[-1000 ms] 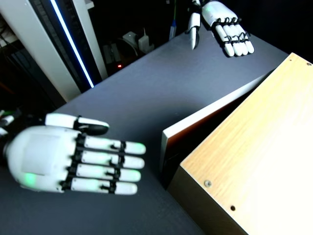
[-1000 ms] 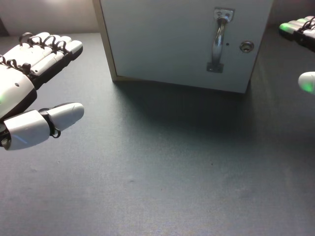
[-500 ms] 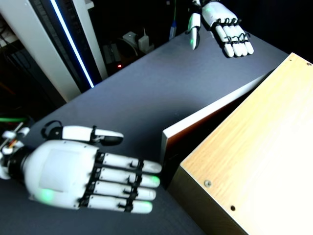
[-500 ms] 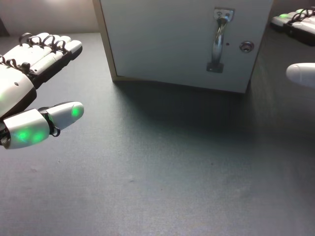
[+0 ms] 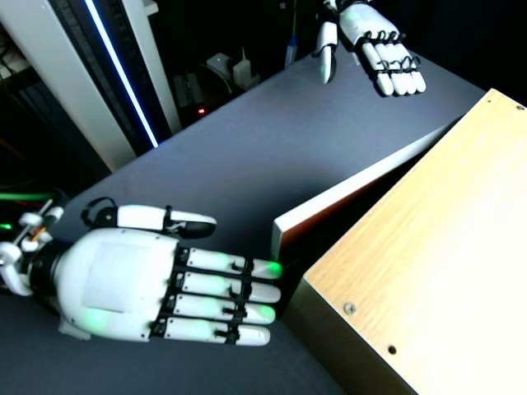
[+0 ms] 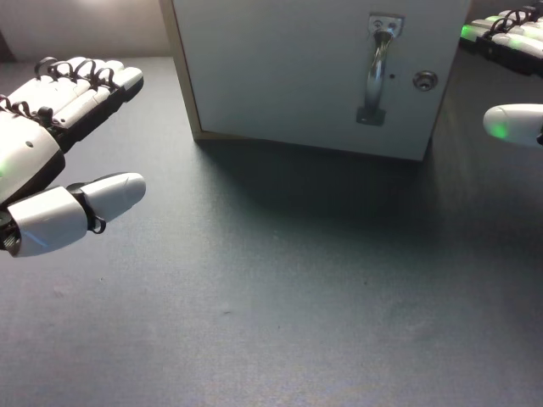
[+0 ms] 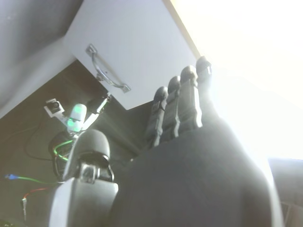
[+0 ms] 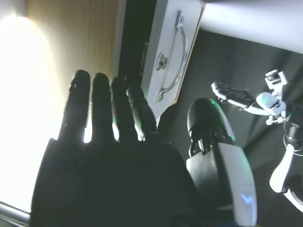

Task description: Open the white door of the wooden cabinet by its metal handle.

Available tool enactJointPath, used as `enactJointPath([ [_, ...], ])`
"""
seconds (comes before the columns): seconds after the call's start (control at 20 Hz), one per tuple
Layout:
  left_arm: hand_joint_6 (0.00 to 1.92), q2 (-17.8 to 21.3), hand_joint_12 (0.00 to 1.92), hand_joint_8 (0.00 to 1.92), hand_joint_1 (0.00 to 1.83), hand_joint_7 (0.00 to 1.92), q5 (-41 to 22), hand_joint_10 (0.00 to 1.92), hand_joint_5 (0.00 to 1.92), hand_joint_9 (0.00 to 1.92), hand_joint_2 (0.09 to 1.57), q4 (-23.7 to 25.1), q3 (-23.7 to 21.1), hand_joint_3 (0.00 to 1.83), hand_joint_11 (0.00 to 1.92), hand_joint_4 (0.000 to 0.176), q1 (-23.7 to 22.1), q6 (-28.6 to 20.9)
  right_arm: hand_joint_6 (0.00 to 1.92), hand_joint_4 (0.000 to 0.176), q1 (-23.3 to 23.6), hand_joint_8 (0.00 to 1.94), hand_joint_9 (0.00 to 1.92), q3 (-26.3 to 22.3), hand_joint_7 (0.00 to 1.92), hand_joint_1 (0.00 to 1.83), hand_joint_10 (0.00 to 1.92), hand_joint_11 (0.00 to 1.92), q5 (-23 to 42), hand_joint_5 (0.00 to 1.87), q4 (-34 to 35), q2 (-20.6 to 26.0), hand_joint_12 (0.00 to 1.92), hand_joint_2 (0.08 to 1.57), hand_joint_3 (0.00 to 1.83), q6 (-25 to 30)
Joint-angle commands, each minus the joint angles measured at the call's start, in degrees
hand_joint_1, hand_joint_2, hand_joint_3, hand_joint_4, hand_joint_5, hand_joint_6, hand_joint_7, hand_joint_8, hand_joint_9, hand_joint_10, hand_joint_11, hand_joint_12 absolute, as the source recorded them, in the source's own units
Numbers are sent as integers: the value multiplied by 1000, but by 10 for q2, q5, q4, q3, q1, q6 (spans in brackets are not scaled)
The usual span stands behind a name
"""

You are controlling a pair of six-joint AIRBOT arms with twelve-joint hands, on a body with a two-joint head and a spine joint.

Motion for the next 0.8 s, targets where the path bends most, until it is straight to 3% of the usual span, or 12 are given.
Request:
enactJointPath([
  [0.0, 5, 1, 11, 0, 0, 0, -73, 0, 32, 0, 1367, -6, 3, 6, 26, 0, -3, -3, 0, 0, 10, 0, 0, 1, 0, 0, 0, 0, 64, 0, 15, 2, 0, 1380, 0, 0],
  [0.45, 1, 2, 3, 0, 0, 0, -86, 0, 13, 0, 1381, -13, 1, 8, 10, 0, 9, -10, 0, 0, 10, 0, 0, -30, 0, 0, 0, 0, 102, 0, 8, 14, 0, 1407, 1, 0],
  [0.7, 6, 5, 15, 1, 0, 2, -95, 2, 28, 4, 1386, -20, -3, 6, 35, 0, 17, -11, 0, 0, 5, 0, 0, -63, 0, 90, 0, 0, 146, 0, 6, 32, 0, 1434, 4, 0],
  [0.75, 6, 5, 11, 0, 0, 1, -96, 0, 30, 1, 1395, -21, -3, 10, 28, 0, 17, -11, 0, 0, 2, 0, 0, -72, 0, 180, 0, 0, 158, 0, 3, 37, 0, 1461, 6, 0],
])
